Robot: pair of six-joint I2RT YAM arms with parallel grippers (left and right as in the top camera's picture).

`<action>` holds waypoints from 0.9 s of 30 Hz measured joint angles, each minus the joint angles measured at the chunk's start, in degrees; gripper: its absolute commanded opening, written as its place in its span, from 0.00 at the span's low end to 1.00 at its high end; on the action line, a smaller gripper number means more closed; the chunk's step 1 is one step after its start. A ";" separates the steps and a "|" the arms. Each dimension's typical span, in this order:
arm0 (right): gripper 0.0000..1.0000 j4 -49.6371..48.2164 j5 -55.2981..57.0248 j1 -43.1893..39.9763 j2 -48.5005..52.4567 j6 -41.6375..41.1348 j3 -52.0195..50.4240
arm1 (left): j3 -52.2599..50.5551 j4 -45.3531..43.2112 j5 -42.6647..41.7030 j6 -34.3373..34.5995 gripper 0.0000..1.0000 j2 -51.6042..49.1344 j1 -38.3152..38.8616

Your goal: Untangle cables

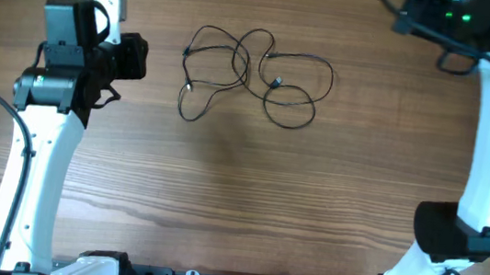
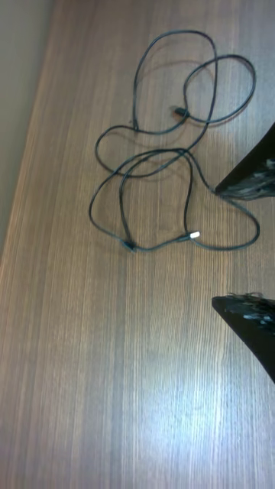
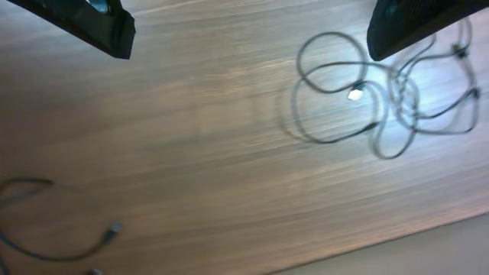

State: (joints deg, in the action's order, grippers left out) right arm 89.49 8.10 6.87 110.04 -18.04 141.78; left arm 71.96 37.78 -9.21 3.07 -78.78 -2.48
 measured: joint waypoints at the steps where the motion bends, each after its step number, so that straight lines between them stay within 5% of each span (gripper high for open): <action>1: 1.00 -0.13 0.09 1.05 0.00 -0.66 -0.20 | 0.00 0.00 0.00 0.00 0.42 0.00 -0.26; 22: 1.00 -10.97 4.61 12.04 0.00 -7.13 -19.08 | 0.00 -0.04 -0.33 -0.31 0.44 0.00 -0.72; 27: 1.00 -17.05 4.59 12.85 0.00 -6.75 -28.00 | 0.00 -0.04 -6.56 -4.92 0.46 0.00 -0.90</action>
State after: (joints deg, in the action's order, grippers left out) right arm 72.44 12.69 19.73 110.04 -24.80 113.78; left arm 71.96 37.74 -15.77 -1.85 -78.78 -3.38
